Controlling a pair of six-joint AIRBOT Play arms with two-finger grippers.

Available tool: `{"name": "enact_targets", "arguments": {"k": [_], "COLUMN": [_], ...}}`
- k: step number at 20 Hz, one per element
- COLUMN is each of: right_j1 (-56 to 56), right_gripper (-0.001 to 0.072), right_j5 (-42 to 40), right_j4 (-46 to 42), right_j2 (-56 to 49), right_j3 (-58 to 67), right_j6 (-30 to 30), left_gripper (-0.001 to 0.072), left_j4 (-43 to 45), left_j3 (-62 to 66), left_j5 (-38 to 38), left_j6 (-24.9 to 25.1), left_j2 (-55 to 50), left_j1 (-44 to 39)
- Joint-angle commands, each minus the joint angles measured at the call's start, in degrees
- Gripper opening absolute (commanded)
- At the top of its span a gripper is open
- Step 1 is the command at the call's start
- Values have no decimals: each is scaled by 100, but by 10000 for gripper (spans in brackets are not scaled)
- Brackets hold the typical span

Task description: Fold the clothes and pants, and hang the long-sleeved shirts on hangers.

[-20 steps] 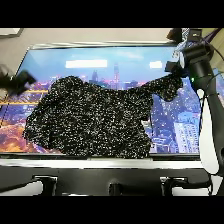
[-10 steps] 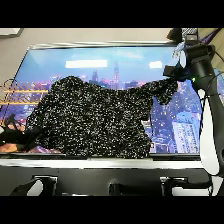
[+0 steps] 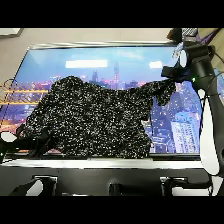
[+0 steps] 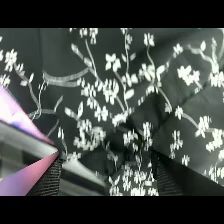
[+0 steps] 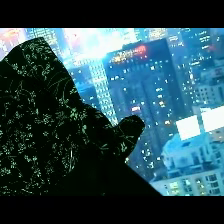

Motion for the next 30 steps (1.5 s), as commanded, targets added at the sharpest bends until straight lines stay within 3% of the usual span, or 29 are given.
{"name": "enact_targets", "arguments": {"k": [1, 2, 3, 4, 8, 14, 20, 24, 25, 27, 30], "right_j1": [7, 4, 4, 4, 4, 4, 4, 4, 4, 4, 4], "right_gripper": [18, 18, 18, 18, 17, 17, 17, 17, 17, 17, 17], "right_j5": [114, 146, 203, 271, 669, 1021, 1141, 1047, 988, 922, 911], "right_j4": [48, 48, 44, 39, -63, -256, -328, -308, -295, -291, -291], "right_j2": [2, 2, 2, 2, 4, 9, 9, 9, 9, 9, 9], "right_j3": [-2, -2, -2, -2, -2, -2, -2, -2, -2, -2, -2], "right_j6": [28, 26, 17, -17, -400, -531, -588, -540, -505, -507, -527], "left_gripper": [428, 61, 19, 18, 16, 16, 16, 20, 129, 685, 689], "left_j4": [-284, -634, -1106, -1453, -1473, -1381, -55, 608, 597, 544, 673], "left_j3": [-63, -61, -46, 42, 1228, 5036, 8815, 9180, 9180, 9180, 8651], "left_j5": [555, 702, 874, 1029, 1615, 1762, 1080, 352, 83, -415, -1121], "left_j6": [133, 492, 901, 1097, 1110, 1060, -153, -595, -599, -621, -684], "left_j2": [-247, -256, -256, -264, -748, -3405, -5539, -5829, -5823, -5674, -5027], "left_j1": [4, 4, 4, 2, -461, -1296, -1419, -1403, -1399, -1399, -1399]}}
